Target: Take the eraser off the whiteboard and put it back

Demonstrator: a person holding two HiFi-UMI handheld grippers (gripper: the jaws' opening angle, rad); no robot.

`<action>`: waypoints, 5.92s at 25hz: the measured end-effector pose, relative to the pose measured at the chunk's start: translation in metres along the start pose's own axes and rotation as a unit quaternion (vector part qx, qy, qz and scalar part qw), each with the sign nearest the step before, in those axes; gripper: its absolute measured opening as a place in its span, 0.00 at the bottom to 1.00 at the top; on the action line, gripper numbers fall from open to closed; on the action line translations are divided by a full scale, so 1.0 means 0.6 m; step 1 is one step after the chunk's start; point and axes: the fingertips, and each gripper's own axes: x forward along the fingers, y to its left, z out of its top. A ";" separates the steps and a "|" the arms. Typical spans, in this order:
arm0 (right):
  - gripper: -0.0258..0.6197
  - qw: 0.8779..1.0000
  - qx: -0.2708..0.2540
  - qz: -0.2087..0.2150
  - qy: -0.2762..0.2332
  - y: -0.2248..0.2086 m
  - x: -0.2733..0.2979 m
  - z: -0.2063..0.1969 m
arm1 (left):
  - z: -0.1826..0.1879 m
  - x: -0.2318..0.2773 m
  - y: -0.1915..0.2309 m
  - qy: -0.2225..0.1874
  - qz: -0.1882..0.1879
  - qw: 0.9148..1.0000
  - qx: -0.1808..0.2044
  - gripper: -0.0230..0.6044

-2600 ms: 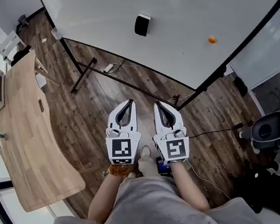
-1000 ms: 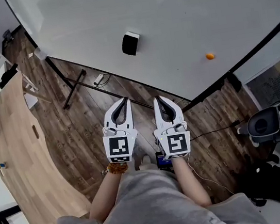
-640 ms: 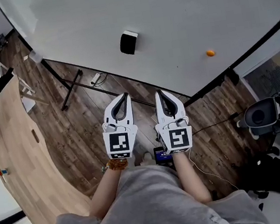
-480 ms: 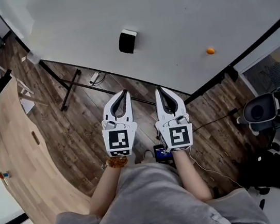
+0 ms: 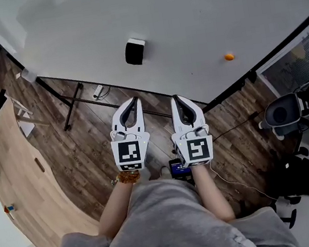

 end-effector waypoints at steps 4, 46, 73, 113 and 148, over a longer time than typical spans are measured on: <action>0.06 1.000 -0.005 -0.011 0.005 -0.006 0.010 -0.005 | 0.002 0.018 0.014 -0.002 -0.005 1.000 0.001 0.05; 0.06 0.993 -0.017 -0.112 0.010 -0.046 0.086 -0.014 | -0.018 0.173 0.084 0.011 -0.065 0.998 0.009 0.27; 0.06 0.992 -0.028 -0.118 0.021 -0.085 0.118 -0.024 | -0.032 0.258 0.087 0.024 -0.074 0.997 -0.008 0.45; 0.06 0.992 -0.025 -0.123 0.016 -0.097 0.109 -0.025 | -0.033 0.262 0.092 0.025 -0.064 0.998 -0.010 0.41; 0.06 0.995 -0.026 -0.095 0.013 -0.026 0.109 -0.024 | -0.049 0.178 0.118 0.037 -0.058 0.998 -0.013 0.41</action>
